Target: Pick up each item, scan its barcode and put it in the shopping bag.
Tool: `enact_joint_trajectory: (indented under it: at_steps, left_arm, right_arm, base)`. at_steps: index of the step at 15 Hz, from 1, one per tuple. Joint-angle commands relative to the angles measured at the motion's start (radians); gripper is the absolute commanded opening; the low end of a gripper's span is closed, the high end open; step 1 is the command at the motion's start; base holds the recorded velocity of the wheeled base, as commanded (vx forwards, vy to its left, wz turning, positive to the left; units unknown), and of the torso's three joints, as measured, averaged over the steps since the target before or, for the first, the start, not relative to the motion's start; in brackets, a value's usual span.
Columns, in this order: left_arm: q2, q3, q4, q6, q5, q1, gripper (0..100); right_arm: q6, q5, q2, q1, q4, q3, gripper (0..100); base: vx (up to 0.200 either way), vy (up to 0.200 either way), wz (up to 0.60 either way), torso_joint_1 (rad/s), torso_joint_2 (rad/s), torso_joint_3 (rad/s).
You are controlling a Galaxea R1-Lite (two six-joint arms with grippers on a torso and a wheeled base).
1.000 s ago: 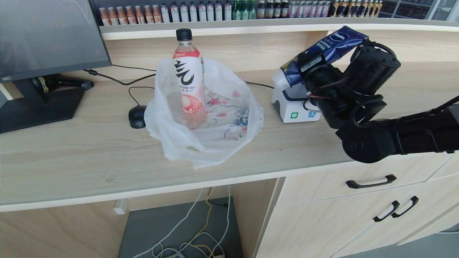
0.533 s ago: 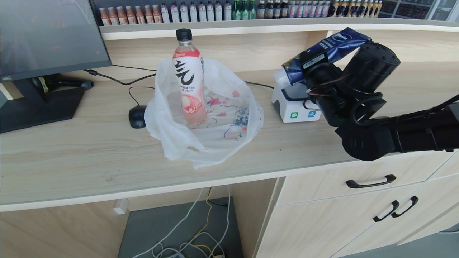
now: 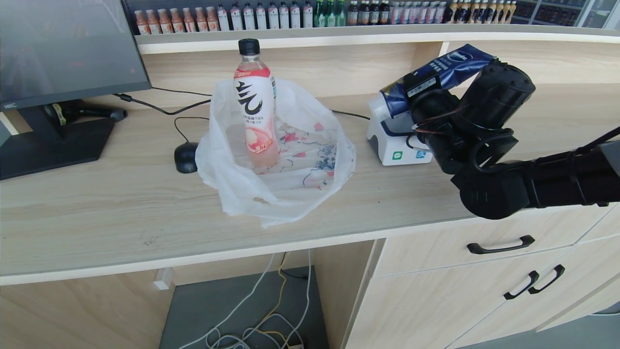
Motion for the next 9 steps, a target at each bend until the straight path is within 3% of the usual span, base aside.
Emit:
enact_joint_trajectory:
  at_steps: [1, 9]
  left_arm:
    - [0.0, 0.0, 0.0, 0.0, 0.001, 0.0, 100]
    - [0.0, 0.0, 0.0, 0.0, 0.001, 0.0, 100]
  right_arm:
    - [0.0, -0.001, 0.001, -0.009, 0.001, 0.004, 0]
    - [0.002, -0.001, 0.005, -0.015, 0.001, 0.007, 0]
  base:
    - [0.0, 0.0, 0.0, 0.0, 0.0, 0.0]
    - [0.0, 0.0, 0.0, 0.0, 0.0, 0.0]
